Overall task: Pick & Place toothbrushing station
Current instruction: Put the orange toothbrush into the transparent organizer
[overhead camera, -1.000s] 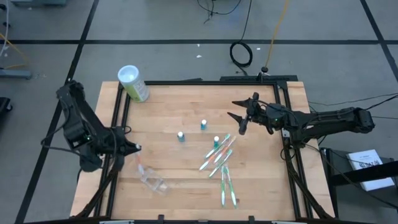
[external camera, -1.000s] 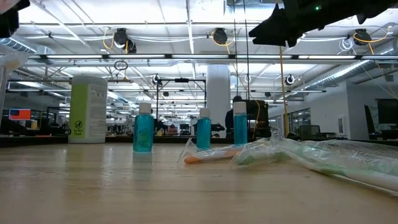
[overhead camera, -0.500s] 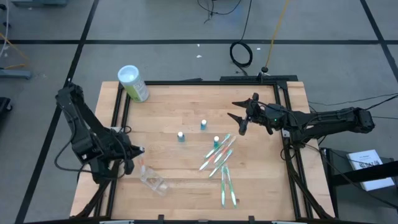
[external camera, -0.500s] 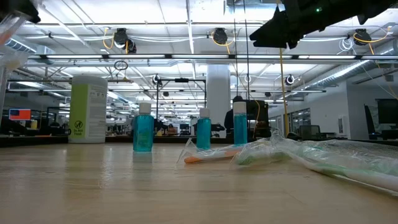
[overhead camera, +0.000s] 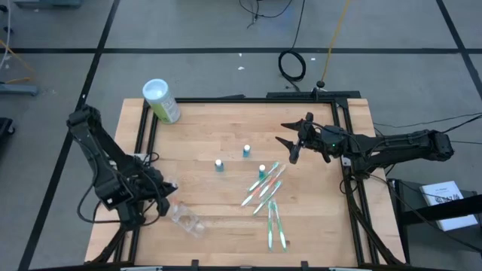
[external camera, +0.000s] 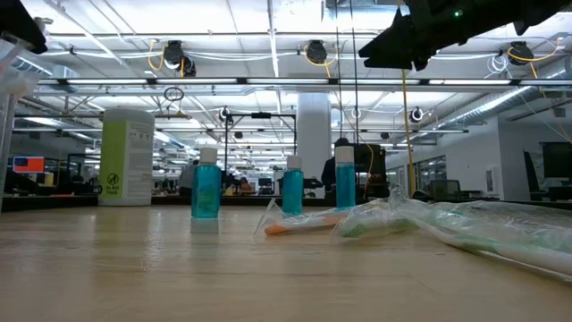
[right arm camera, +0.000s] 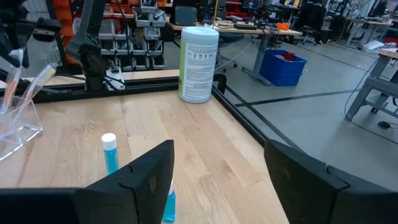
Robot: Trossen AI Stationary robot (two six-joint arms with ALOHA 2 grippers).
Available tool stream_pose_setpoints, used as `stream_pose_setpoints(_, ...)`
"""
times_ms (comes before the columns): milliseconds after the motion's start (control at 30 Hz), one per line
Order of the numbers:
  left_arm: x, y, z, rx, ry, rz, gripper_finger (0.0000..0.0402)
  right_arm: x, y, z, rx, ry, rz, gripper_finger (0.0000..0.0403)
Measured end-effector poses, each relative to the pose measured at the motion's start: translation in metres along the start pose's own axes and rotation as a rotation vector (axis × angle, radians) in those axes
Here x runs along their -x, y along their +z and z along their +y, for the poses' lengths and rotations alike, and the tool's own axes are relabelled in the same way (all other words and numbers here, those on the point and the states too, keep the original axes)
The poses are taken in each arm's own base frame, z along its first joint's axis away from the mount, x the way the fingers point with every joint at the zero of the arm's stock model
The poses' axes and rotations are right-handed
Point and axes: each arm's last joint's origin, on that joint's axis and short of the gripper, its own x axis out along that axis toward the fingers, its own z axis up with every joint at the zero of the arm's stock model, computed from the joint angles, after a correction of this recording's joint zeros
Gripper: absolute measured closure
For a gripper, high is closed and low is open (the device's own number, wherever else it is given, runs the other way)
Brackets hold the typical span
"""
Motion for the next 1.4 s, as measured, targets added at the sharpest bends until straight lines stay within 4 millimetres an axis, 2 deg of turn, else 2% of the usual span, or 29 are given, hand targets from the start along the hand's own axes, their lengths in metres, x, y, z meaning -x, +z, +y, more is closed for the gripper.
stream_pose_setpoints(200,-0.002,-0.001,-0.001,-0.005,0.010,-0.005,0.0378,0.000,0.000,0.000,0.000,0.001,0.000,0.0161)
stream_pose_setpoints(300,-0.002,-0.001,-0.001,-0.006,0.014,-0.006,0.0359,0.000,0.000,0.000,0.000,0.002,0.000,0.0161)
stream_pose_setpoints(667,-0.002,-0.001,0.000,-0.030,0.019,-0.012,0.0196,0.000,0.000,0.000,0.000,0.003,0.000,0.0161)
stream_pose_setpoints(867,-0.001,0.002,0.000,-0.057,0.010,-0.052,0.0143,0.000,0.000,0.000,0.000,0.003,0.000,0.0161)
stream_pose_setpoints(1033,0.009,0.015,0.004,-0.076,-0.037,-0.145,0.0127,0.000,0.000,0.000,0.000,0.003,0.000,0.0161)
stream_pose_setpoints(1233,0.014,0.034,0.013,-0.039,-0.040,-0.312,0.0131,0.000,0.000,0.000,0.000,0.003,0.000,0.0161)
stream_pose_setpoints(1400,-0.003,0.042,0.016,0.002,0.059,-0.192,0.0147,0.000,0.000,0.000,-0.001,0.003,-0.001,0.0161)
